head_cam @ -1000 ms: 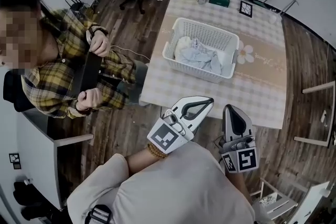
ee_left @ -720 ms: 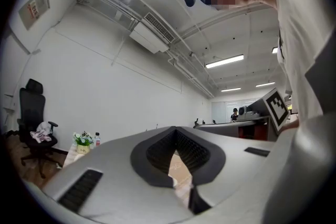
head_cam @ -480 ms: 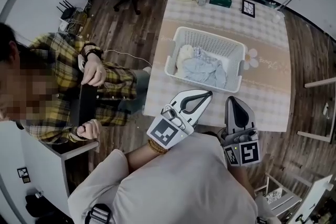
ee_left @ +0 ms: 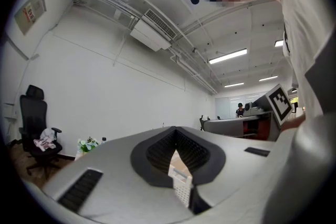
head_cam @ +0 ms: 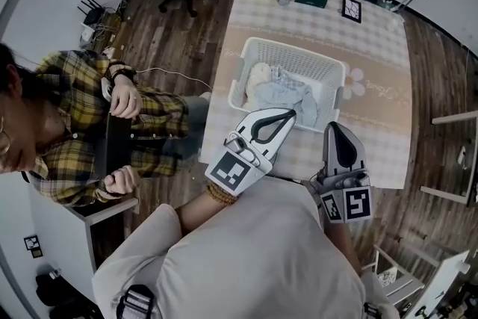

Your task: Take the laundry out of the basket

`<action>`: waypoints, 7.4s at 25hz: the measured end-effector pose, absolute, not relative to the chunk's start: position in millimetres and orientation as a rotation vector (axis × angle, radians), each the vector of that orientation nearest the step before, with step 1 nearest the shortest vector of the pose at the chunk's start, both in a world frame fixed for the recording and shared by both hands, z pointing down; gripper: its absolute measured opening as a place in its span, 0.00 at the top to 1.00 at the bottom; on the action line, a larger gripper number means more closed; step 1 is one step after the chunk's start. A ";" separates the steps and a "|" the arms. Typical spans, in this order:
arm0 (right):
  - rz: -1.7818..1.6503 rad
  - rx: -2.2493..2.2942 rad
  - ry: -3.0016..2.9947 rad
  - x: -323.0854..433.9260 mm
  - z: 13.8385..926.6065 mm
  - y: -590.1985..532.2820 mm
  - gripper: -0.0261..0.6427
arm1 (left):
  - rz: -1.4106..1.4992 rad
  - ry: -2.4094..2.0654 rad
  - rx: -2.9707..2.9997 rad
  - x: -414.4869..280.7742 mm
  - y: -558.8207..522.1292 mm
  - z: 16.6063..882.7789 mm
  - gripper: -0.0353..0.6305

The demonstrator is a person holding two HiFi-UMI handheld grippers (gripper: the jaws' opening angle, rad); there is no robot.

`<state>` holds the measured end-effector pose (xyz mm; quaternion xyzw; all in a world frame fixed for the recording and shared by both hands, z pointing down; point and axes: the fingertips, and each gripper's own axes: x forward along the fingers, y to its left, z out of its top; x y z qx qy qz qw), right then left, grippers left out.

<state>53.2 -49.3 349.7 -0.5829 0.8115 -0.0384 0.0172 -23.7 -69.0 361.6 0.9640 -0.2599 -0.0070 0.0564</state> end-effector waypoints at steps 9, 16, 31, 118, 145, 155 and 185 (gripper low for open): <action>-0.046 -1.838 2.568 62.2 368.3 -99.2 0.95 | 0.094 -0.769 3.129 -10.6 -122.3 376.4 0.92; -0.082 -1.891 2.550 73.1 390.7 -155.7 0.95 | 0.045 -0.812 3.041 4.9 -174.0 396.0 0.92; -0.132 -2.001 2.624 82.1 434.1 -211.7 0.95 | 0.287 -0.714 3.060 26.5 -226.1 443.3 0.92; -0.616 -0.884 4.262 35.2 648.1 -189.9 0.87 | 1.906 0.493 2.586 3.3 -188.3 635.2 0.79; 0.013 -1.105 4.245 60.9 472.9 -225.6 0.87 | 1.877 0.234 2.742 38.0 -224.1 464.5 0.78; -0.220 -1.568 4.185 169.7 449.3 -192.8 0.87 | 1.833 0.412 2.856 140.1 -196.8 440.2 0.78; -1.099 -2.063 3.793 377.9 562.6 -16.9 0.87 | 1.868 1.089 2.878 357.8 -30.8 551.5 0.78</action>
